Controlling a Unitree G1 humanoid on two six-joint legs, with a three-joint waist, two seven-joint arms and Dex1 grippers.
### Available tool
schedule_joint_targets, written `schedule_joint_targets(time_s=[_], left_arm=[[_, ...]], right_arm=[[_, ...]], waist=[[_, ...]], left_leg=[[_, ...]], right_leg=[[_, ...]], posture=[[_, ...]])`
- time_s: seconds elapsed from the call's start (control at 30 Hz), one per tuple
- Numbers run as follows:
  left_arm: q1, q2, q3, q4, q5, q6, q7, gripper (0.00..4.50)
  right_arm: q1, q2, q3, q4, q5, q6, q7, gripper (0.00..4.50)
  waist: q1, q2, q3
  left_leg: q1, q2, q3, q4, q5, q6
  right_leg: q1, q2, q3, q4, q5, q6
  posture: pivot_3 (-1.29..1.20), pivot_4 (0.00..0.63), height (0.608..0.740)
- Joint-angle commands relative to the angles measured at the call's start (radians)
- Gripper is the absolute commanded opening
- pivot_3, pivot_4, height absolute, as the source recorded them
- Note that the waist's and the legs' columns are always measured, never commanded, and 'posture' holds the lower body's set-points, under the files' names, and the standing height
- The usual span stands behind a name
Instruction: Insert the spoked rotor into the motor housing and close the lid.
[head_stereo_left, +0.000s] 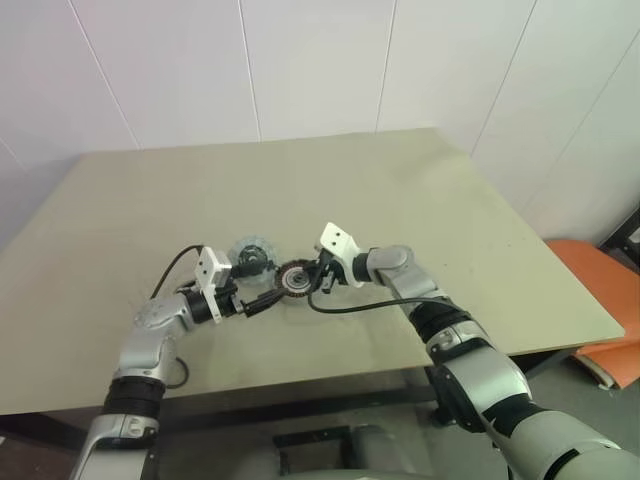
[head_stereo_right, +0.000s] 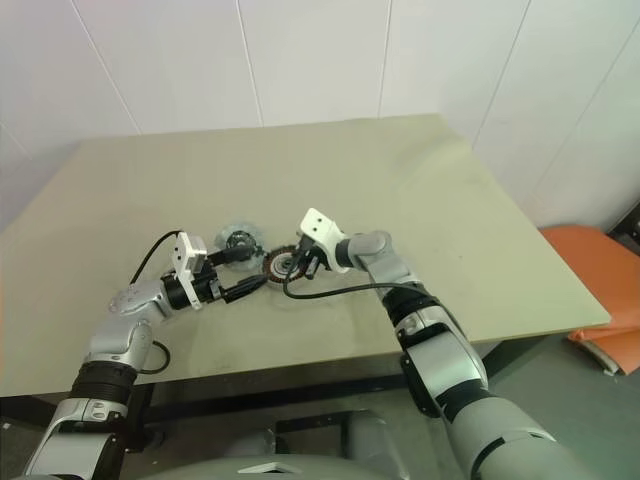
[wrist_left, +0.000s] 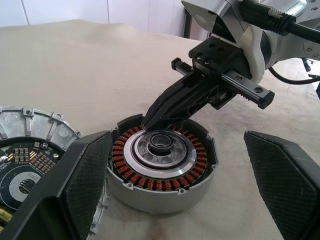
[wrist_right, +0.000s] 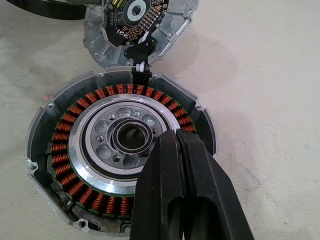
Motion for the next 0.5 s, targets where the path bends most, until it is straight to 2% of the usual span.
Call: schedule_joint_targets(time_s=[0.03, 0.27, 0.5], left_arm=[[-0.027, 0.007, 0.001, -0.006, 0.001, -0.014, -0.006, 4.50], [-0.028, 0.008, 0.000, -0.003, 0.002, -0.017, -0.007, 4.50], [-0.032, 0.009, -0.001, 0.000, 0.001, -0.016, -0.013, 4.50]], right_arm=[[-0.021, 0.004, -0.004, -0.036, 0.012, 0.001, 0.001, 0.04], [-0.029, -0.031, -0.017, -0.036, 0.019, 0.007, 0.032, 0.04], [-0.028, -0.069, -0.019, -0.059, 0.030, 0.021, 0.065, 0.04]], waist=[[0.000, 0.000, 0.000], [0.000, 0.000, 0.000], [0.021, 0.000, 0.000]], left_leg=[[0.000, 0.000, 0.000, 0.000, 0.000, 0.000], [0.000, 0.000, 0.000, 0.000, 0.000, 0.000], [0.000, 0.000, 0.000, 0.000, 0.000, 0.000]], right_leg=[[0.000, 0.000, 0.000, 0.000, 0.000, 0.000], [0.000, 0.000, 0.000, 0.000, 0.000, 0.000], [0.000, 0.000, 0.000, 0.000, 0.000, 0.000]], posture=[[0.00, 0.000, 0.740], [0.00, 0.000, 0.740], [0.00, 0.000, 0.740]])
